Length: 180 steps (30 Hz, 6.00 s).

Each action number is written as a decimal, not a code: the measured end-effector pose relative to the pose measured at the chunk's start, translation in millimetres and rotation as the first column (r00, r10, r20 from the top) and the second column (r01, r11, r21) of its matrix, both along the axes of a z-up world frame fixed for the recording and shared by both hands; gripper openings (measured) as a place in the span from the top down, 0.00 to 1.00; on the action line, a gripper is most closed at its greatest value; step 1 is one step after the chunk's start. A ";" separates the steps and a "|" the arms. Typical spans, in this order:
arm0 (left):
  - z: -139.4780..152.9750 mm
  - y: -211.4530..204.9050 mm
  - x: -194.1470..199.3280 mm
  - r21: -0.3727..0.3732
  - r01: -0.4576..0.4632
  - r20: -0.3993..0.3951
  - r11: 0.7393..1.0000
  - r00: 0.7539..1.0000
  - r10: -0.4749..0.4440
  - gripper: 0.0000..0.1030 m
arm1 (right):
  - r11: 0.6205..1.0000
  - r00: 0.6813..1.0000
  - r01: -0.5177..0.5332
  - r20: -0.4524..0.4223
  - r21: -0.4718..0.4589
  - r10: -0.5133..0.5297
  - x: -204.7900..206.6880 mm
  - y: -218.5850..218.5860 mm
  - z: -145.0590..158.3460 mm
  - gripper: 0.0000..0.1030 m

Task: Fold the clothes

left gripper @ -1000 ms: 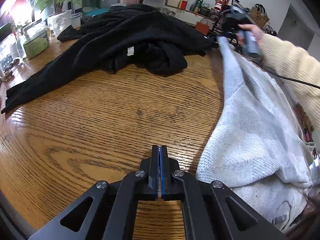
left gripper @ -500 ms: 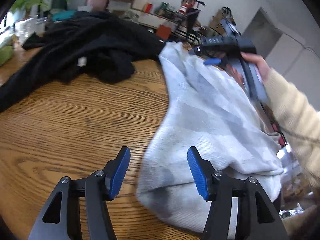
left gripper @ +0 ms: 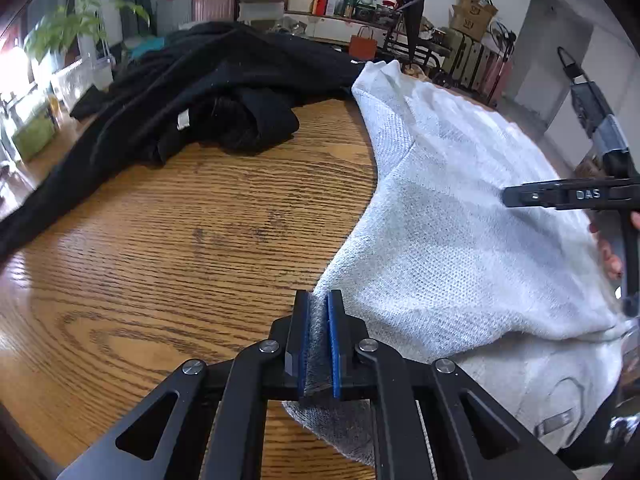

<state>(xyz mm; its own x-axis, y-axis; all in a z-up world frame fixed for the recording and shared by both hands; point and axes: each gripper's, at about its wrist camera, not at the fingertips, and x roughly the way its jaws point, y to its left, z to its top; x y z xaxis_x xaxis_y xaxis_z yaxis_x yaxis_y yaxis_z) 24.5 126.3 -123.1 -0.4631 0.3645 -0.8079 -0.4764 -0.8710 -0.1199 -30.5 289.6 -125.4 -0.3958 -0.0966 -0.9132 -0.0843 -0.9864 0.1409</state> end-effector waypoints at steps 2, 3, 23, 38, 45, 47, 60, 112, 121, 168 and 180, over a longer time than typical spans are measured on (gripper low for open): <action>0.1 5.9 5.2 -0.045 0.001 -0.031 0.999 1.000 -0.002 0.91 | 1.000 1.000 0.001 0.000 0.012 -0.001 10.6 3.3 1.6 0.23; 0.4 6.4 6.1 -0.055 -0.002 -0.034 0.999 0.999 0.000 0.91 | 1.000 1.000 0.002 0.000 0.018 -0.002 15.9 4.9 2.4 0.23; 93.7 64.7 -14.9 -0.027 -0.036 -0.211 0.999 0.977 0.029 0.70 | 0.885 0.899 0.435 -0.129 0.166 -0.418 216.6 137.4 44.7 0.35; 10.1 195.2 -172.7 -0.281 -0.103 -0.049 0.954 0.994 0.093 0.99 | 0.762 0.777 0.621 -0.015 0.185 -0.630 70.4 296.8 -6.2 0.79; 41.7 193.8 -169.7 -0.226 0.006 -0.060 0.974 0.998 -0.020 0.99 | 0.767 0.789 0.601 -0.014 0.225 -0.614 59.7 313.9 -3.5 0.73; 61.4 211.6 -171.1 -0.206 0.075 -0.109 0.976 0.989 -0.099 0.99 | 0.779 0.806 0.576 -0.012 0.250 -0.592 41.3 318.5 0.2 0.73; 11.1 356.2 -305.4 -0.310 0.031 -0.041 0.950 0.998 -0.046 0.99 | 0.786 0.816 0.567 -0.036 0.247 -0.577 -63.9 371.1 -6.8 0.76; 86.9 227.2 -202.4 -0.321 0.282 0.161 0.904 0.957 -0.241 0.99 | 0.860 0.879 0.466 0.007 0.208 -0.478 95.6 339.3 26.3 0.65; 73.9 184.8 -173.0 -0.353 0.283 0.222 0.892 0.951 -0.214 0.99 | 0.880 0.909 0.366 0.086 0.301 -0.407 118.5 279.2 14.4 0.58; 91.2 -65.1 12.1 0.219 -0.364 0.398 0.905 0.880 0.258 0.53 | 0.703 0.726 0.635 -0.065 -0.321 -0.685 403.8 140.8 -8.0 0.38; 65.3 -62.9 -8.4 0.240 -0.470 0.401 0.850 0.845 0.354 0.53 | 0.609 0.639 0.699 -0.056 -0.376 -0.768 416.9 171.2 -9.4 0.38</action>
<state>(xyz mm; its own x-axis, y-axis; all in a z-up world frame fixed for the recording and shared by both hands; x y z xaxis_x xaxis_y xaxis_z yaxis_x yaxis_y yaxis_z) 16.2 63.4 -57.8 -0.3556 0.4616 -0.8127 0.0376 -0.8618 -0.5059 386.4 460.9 -134.8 -0.6150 0.0612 -0.7861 -0.6974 -0.5073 0.5062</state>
